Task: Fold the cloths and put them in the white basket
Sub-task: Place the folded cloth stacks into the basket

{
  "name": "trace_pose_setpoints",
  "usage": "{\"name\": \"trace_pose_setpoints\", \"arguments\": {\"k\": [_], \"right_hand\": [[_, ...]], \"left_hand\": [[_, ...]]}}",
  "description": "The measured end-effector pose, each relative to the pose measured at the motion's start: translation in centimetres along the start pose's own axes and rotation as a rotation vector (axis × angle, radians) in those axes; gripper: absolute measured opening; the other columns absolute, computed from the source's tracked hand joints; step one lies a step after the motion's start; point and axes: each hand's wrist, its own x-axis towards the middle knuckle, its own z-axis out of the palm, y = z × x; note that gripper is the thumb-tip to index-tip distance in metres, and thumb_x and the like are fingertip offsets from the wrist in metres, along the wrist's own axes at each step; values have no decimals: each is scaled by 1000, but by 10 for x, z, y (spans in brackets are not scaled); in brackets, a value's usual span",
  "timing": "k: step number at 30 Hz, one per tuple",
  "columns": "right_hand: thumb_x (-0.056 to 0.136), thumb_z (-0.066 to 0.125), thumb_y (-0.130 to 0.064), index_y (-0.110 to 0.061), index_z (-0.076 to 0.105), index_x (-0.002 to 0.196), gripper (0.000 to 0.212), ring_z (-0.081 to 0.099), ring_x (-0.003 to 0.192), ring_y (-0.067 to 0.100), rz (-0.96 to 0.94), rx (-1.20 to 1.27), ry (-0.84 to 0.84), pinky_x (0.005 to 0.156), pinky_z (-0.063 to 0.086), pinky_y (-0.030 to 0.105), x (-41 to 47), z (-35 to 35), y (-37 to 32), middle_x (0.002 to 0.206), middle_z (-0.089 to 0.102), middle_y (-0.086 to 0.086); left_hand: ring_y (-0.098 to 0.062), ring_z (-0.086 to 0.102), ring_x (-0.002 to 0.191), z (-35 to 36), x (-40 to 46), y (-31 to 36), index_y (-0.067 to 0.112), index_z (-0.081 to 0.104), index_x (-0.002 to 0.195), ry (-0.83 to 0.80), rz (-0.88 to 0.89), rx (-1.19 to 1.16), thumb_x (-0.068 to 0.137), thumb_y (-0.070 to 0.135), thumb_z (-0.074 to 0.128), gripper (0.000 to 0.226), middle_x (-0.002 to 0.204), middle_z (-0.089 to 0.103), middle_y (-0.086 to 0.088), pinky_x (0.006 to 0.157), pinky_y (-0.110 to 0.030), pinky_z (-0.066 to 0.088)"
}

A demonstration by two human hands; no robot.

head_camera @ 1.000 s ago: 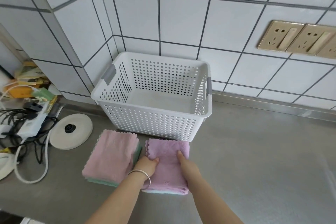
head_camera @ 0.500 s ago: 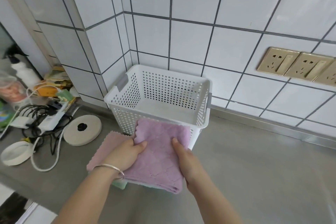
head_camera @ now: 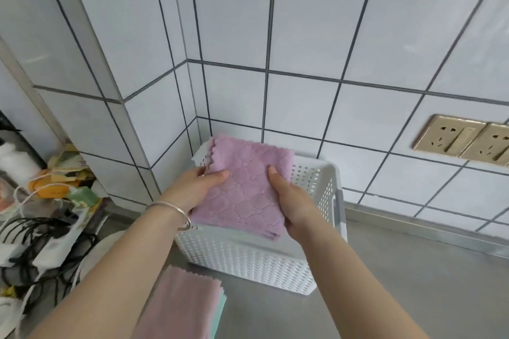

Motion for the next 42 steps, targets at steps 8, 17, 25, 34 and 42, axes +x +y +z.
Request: {"name": "trace_pose_setpoints", "arguments": {"k": [8, 17, 25, 34, 42], "right_hand": [[87, 60, -43, -15, 59, 104, 33, 60, 96, 22, 359, -184, -110, 86, 49, 46, 80, -4, 14, 102, 64, 2], [88, 60, -35, -9, 43, 132, 54, 54, 116, 30, 621, -299, -151, 90, 50, 55, 141, 4, 53, 129, 54, 11], [94, 50, -37, -2, 43, 131, 52, 56, 106, 35, 672, -320, -157, 85, 49, 46, 159, 7, 69, 130, 52, 19], [94, 44, -45, -8, 43, 132, 53, 58, 102, 31, 598, -365, -57, 82, 52, 41, 178, 9, 73, 126, 55, 15], [98, 42, -32, 0, 48, 127, 43, 59, 95, 27, 502, -315, -103, 86, 53, 36, 180, 11, 79, 93, 61, 8]], "left_hand": [[-29, 61, 107, 1, 99, -37, 6, 53, 127, -155, -242, 443, 69, 46, 68, 73, 120, 64, -12, 98, -38, 48], [-25, 49, 127, 27, 154, -74, 6, 51, 130, -169, -374, 1011, 98, 17, 37, 37, 139, 51, -10, 105, -30, 39], [-16, 48, 105, 42, 158, -98, 4, 36, 140, -437, -165, 1423, 101, 24, 31, 44, 151, 33, -8, 99, -24, 38], [-22, 22, 144, 51, 179, -100, 1, 22, 145, -322, -167, 1571, 99, 20, 37, 51, 156, 19, -13, 114, -33, 20], [-21, 42, 134, 57, 204, -109, 2, 37, 138, -52, -397, 927, 101, 14, 29, 40, 147, 39, -14, 107, -31, 35]]}}
